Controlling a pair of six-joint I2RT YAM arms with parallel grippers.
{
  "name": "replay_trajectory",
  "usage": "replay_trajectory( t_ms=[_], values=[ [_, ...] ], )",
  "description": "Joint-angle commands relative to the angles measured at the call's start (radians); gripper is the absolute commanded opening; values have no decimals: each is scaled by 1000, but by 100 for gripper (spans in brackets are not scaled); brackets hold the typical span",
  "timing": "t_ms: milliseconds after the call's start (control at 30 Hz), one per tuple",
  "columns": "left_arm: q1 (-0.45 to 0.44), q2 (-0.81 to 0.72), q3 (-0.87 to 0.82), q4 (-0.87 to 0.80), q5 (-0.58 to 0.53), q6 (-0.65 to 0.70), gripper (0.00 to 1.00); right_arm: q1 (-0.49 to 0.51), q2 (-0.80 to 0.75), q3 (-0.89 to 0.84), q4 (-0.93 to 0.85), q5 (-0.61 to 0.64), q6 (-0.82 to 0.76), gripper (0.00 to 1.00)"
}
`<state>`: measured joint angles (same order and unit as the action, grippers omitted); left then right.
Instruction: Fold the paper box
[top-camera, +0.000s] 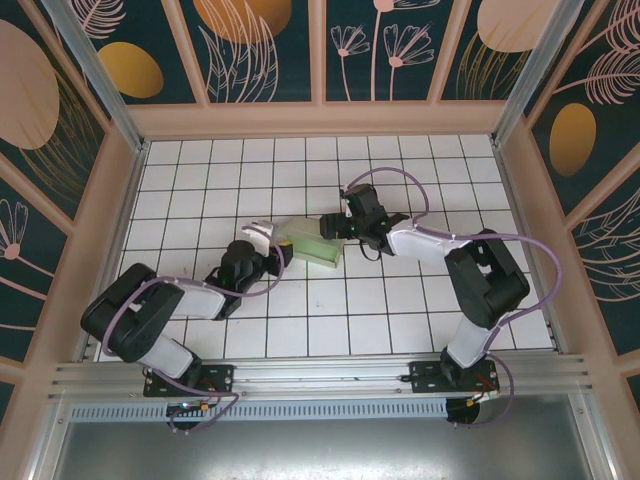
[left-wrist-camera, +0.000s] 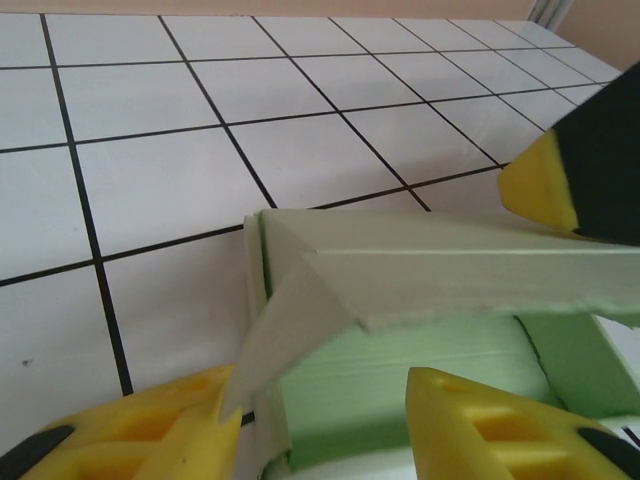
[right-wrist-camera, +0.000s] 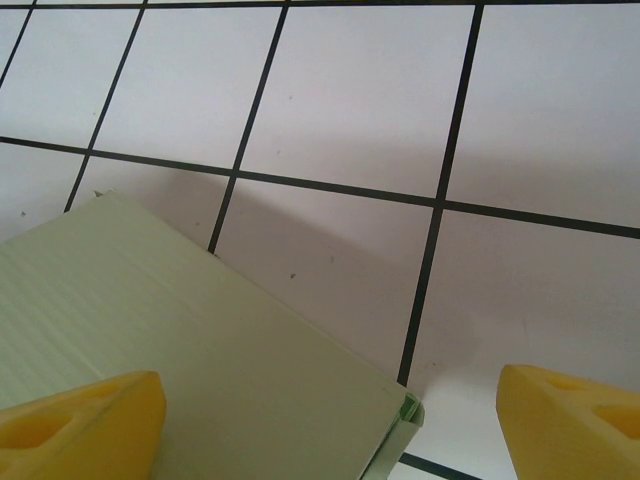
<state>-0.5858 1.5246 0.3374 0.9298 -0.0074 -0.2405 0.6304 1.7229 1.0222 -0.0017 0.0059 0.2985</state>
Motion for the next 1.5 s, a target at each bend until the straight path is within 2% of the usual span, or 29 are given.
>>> replay_trajectory(
  t_ms=[0,67,133,267,400,567,833,1100,1167,1367,1467],
  values=[
    [-7,-80,-55,-22,8,11,50,3,17,21,-12,4,15,86],
    [-6,-151,-101,-34,5,12,61,4,14,19,-13,5,11,86],
    [-8,-225,-126,-78,10,11,64,6,12,15,-12,5,5,86],
    [-8,-374,-104,-222,-27,-46,79,22,13,5,-8,20,-27,87],
    [-6,-496,-54,-284,-47,-102,85,56,22,-11,-8,94,-70,88],
    [-3,-429,104,-469,-151,-161,81,74,54,-31,-4,140,-83,89],
    [9,-127,338,-629,-98,-169,70,77,72,-43,9,181,-90,89],
    [62,68,438,-677,25,-146,62,28,-109,-136,141,37,-11,89],
    [72,88,446,-664,54,-157,58,2,-155,-181,186,13,46,88],
    [92,152,472,-672,115,-170,46,-66,-229,-327,337,-199,238,84],
    [101,172,476,-672,143,-169,44,-78,-233,-364,375,-256,284,84]
  ],
)
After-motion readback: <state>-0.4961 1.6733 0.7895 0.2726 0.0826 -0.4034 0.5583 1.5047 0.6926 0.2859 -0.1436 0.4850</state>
